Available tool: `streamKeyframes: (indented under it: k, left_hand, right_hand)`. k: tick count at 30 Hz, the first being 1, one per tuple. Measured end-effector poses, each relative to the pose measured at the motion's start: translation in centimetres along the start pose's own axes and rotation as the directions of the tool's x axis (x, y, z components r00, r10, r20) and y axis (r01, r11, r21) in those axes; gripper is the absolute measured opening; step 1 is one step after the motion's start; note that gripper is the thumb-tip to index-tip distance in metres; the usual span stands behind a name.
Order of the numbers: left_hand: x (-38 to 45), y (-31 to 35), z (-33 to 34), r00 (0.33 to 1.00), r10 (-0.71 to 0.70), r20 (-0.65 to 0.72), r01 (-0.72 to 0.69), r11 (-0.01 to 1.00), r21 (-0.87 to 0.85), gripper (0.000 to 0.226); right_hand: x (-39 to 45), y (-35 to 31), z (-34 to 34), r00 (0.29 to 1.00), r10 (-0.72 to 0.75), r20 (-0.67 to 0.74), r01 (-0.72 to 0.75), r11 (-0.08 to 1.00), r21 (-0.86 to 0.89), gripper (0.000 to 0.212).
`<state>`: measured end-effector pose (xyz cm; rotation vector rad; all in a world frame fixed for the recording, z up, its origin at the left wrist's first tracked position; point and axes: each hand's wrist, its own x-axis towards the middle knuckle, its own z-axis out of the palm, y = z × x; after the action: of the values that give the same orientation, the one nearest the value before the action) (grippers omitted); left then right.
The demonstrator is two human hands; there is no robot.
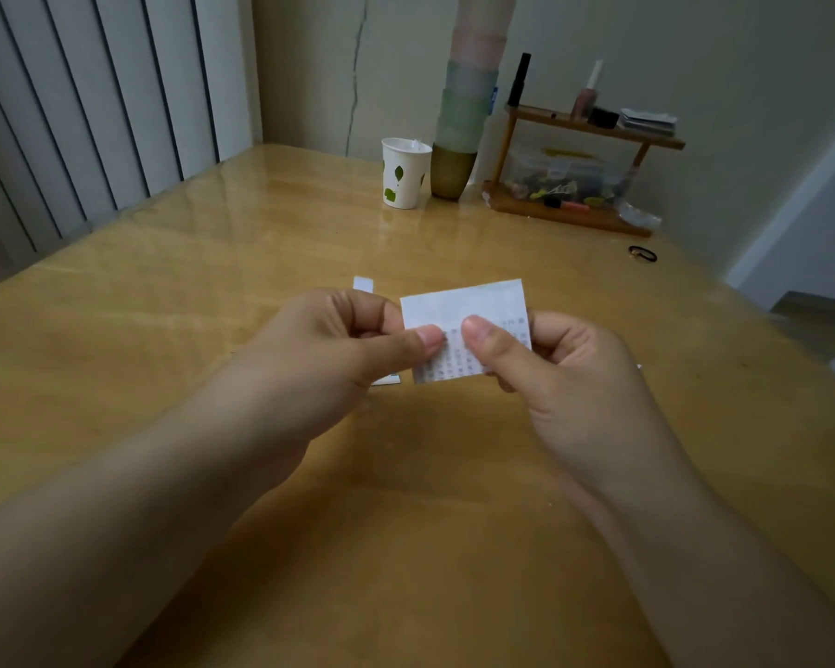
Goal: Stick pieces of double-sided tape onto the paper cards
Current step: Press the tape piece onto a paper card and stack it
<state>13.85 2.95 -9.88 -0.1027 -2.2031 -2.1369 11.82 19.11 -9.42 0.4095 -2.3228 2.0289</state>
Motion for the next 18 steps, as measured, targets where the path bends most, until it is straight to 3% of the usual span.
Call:
streamKeyframes:
  k: [4, 6, 8, 11, 14, 18]
  left_hand:
    - [0.0, 0.1, -0.2, 0.996, -0.002, -0.088, 0.01, 0.996, 0.093, 0.049]
    - [0.1, 0.0, -0.3, 0.987, 0.03, -0.16, 0.017, 0.959, 0.284, 0.039]
    - [0.2, 0.1, -0.5, 0.976, 0.111, -0.186, 0.01, 0.835, 0.55, 0.025]
    - [0.2, 0.2, -0.4, 0.992, 0.102, -0.077, -0.002, 0.616, 0.788, 0.03]
    - [0.3, -0.6, 0.1, 0.996, 0.093, 0.015, -0.057, 0.465, 0.884, 0.033]
    - [0.6, -1.5, 0.2, 0.996, 0.07, 0.051, -0.074, 0.394, 0.916, 0.029]
  right_hand:
    - [0.6, 0.3, -0.9, 0.997, 0.044, -0.056, -0.043, 0.999, 0.024, 0.023]
    - [0.7, 0.6, -1.2, 0.995, 0.088, -0.037, -0.09, 0.994, -0.062, 0.026]
    - [0.8, 0.8, -1.6, 0.988, 0.157, -0.008, -0.155, 0.958, -0.24, 0.026]
    - [0.9, 1.4, -1.7, 0.972, 0.235, 0.028, -0.185, 0.83, -0.527, 0.024]
    - [0.8, 1.9, -1.3, 0.977, 0.209, 0.035, -0.126, 0.707, -0.696, 0.018]
    - [0.8, 2.0, -1.3, 0.991, 0.111, 0.074, -0.014, 0.636, -0.771, 0.024]
